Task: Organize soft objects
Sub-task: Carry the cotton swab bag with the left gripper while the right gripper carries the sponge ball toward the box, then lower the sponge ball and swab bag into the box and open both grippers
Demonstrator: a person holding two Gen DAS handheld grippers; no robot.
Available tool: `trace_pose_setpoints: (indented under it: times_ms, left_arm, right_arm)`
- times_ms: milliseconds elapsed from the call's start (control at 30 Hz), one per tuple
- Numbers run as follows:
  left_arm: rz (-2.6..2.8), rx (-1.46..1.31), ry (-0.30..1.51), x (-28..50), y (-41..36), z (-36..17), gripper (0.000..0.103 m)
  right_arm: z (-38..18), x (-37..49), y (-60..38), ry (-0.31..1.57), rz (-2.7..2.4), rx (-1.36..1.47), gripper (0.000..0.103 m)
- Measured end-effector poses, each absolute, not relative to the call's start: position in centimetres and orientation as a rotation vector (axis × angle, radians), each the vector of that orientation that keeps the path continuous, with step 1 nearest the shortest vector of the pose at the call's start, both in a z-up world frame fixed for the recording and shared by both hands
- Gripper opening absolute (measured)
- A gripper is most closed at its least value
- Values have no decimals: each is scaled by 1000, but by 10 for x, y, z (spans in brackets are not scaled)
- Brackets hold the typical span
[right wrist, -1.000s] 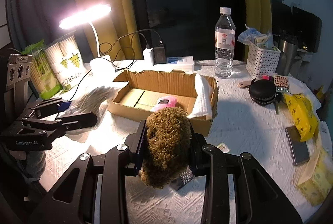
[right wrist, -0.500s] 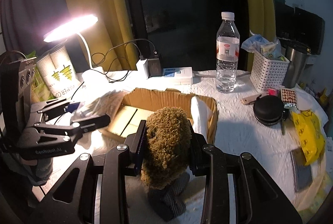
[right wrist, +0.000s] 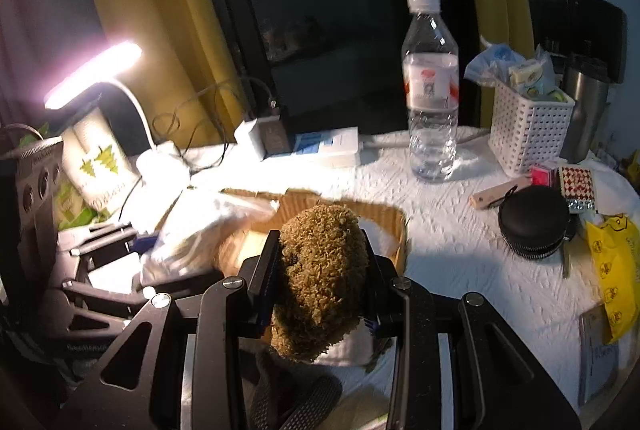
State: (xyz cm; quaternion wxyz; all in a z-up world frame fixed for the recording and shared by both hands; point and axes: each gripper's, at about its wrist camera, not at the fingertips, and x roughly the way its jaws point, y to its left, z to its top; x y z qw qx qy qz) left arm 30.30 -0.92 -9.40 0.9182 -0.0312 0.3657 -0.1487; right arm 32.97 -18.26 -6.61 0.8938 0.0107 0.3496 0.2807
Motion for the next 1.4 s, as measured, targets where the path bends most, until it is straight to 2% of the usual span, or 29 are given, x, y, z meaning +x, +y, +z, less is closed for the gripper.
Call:
trace_pose_setpoints:
  times_ms: [500, 700, 800, 833, 867, 1400]
  left_arm:
    - [-436, -64, 783, 336, -78, -105, 53]
    - [-434, -72, 853, 352, -89, -122, 55]
    - [-420, -61, 858, 353, -90, -119, 66]
    - [-420, -55, 841, 350, -90, -114, 78]
    - [-425, -52, 824, 347, -90, -110, 86]
    - [-382, -93, 693, 293, -31, -66, 88]
  right_arm:
    - [-50, 327, -244, 670, 516, 91, 37]
    - [-52, 324, -259, 667, 502, 105, 37]
    - [-52, 321, -262, 665, 497, 108, 37]
    - [-51, 320, -263, 663, 495, 110, 37]
    - [-51, 320, -263, 661, 494, 110, 37]
    - [-34, 297, -228, 639, 526, 62, 37]
